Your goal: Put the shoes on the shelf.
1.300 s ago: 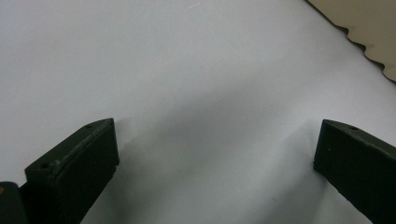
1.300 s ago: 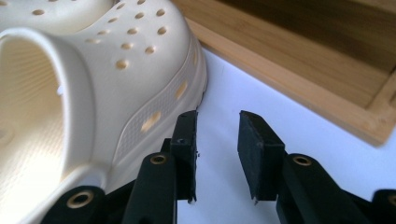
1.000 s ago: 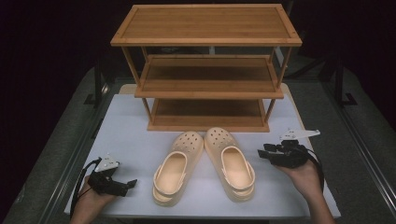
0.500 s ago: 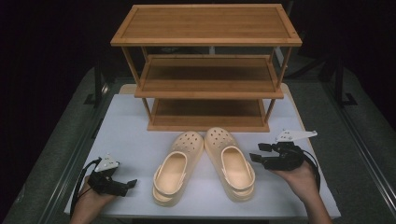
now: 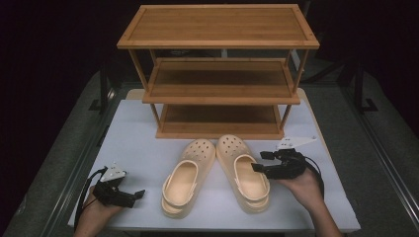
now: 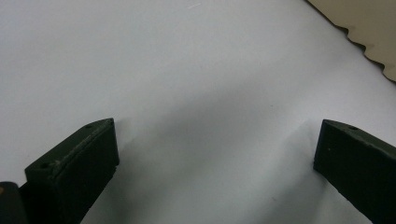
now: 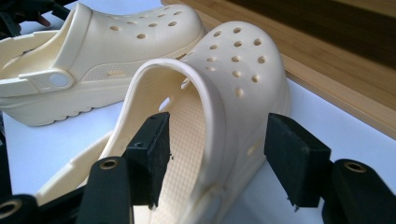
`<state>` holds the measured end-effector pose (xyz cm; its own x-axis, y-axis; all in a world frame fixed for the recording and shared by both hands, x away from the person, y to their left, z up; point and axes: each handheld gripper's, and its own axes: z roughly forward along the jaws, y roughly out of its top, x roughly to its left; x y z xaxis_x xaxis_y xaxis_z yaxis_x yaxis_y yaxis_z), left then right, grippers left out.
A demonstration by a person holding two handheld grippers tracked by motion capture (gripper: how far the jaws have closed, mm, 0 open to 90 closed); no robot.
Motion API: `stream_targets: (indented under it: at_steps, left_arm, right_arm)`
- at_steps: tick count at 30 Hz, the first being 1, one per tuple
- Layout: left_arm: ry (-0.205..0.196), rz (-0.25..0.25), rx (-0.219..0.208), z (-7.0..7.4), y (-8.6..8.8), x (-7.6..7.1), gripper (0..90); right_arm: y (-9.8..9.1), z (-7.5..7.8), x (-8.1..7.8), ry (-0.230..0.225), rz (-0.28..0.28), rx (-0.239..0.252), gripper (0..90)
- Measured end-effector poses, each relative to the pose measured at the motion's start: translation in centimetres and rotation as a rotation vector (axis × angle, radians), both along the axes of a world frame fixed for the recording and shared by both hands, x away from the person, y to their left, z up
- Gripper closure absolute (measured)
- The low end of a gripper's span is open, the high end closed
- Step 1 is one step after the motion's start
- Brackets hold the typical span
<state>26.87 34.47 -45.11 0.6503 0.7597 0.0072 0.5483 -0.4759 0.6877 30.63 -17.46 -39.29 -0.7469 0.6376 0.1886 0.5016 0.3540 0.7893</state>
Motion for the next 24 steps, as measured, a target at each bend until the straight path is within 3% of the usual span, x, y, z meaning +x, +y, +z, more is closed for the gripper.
stream_targets:
  at_steps: [14, 20, 24]
  left_arm:
    - [0.009, -0.007, 0.001, 0.2, 0.1, 0.1, 0.0]
    - [-0.002, -0.012, -0.043, 1.4, -0.2, 0.3, 0.0]
    - [-0.022, -0.031, -0.107, 2.9, -0.9, 0.2, 0.0]
  right_arm:
    - [1.6, -1.3, 1.4, 0.006, -0.001, -0.026, 42.2]
    - [1.5, -1.4, 1.5, 0.008, -0.002, -0.028, 42.3]
    - [1.5, -1.5, 1.5, 0.013, -0.002, -0.027, 42.3]
